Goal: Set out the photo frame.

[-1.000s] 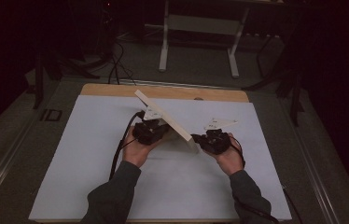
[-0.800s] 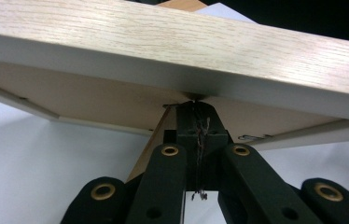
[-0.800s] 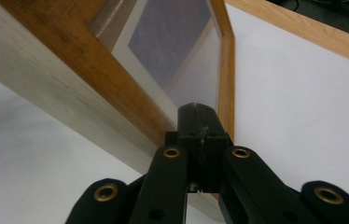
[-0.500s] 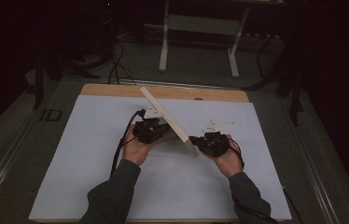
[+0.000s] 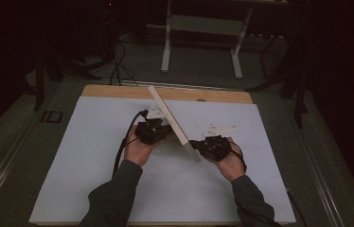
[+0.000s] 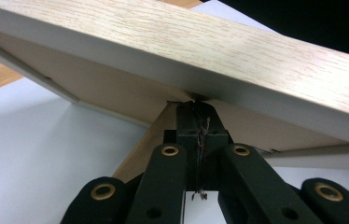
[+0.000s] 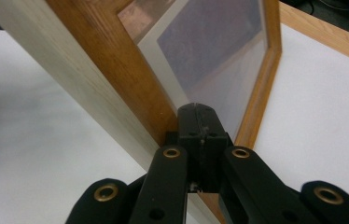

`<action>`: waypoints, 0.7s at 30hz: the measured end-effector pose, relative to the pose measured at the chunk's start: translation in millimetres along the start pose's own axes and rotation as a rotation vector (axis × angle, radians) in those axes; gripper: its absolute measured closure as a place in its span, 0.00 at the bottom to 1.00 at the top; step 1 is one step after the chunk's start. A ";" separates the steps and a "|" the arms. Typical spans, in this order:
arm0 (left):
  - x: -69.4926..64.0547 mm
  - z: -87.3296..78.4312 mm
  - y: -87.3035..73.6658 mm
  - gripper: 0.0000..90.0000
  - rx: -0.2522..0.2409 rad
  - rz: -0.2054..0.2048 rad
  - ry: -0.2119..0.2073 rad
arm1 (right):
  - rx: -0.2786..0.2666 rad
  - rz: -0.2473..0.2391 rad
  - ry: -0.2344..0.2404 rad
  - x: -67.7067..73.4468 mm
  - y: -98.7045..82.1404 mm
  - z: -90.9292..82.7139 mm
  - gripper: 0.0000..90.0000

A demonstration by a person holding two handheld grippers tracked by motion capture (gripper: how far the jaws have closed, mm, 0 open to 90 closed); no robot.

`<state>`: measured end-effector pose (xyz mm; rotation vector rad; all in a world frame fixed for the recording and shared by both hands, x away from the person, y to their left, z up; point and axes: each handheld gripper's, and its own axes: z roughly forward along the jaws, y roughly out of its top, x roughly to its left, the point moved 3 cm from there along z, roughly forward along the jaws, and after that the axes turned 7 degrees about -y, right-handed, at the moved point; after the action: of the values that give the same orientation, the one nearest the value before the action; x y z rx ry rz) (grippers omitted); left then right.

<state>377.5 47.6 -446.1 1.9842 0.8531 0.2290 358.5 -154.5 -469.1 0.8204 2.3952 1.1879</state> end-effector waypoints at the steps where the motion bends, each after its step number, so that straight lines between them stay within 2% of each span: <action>1: -0.2 -0.1 0.1 1.00 0.002 0.000 0.001 | -0.001 -0.004 -0.001 0.7 0.1 -0.1 1.00; 13: -13.3 -0.1 0.3 1.00 0.018 0.034 0.006 | 0.003 -0.025 0.005 5.1 -0.1 -2.4 1.00; 21: -10.8 0.0 -0.1 1.00 0.009 0.013 -0.015 | 0.001 -0.035 0.020 10.6 0.8 -2.2 1.00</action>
<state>369.4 40.6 -444.3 1.9980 0.8330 0.2181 349.4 -148.7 -467.6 0.7670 2.4166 1.1875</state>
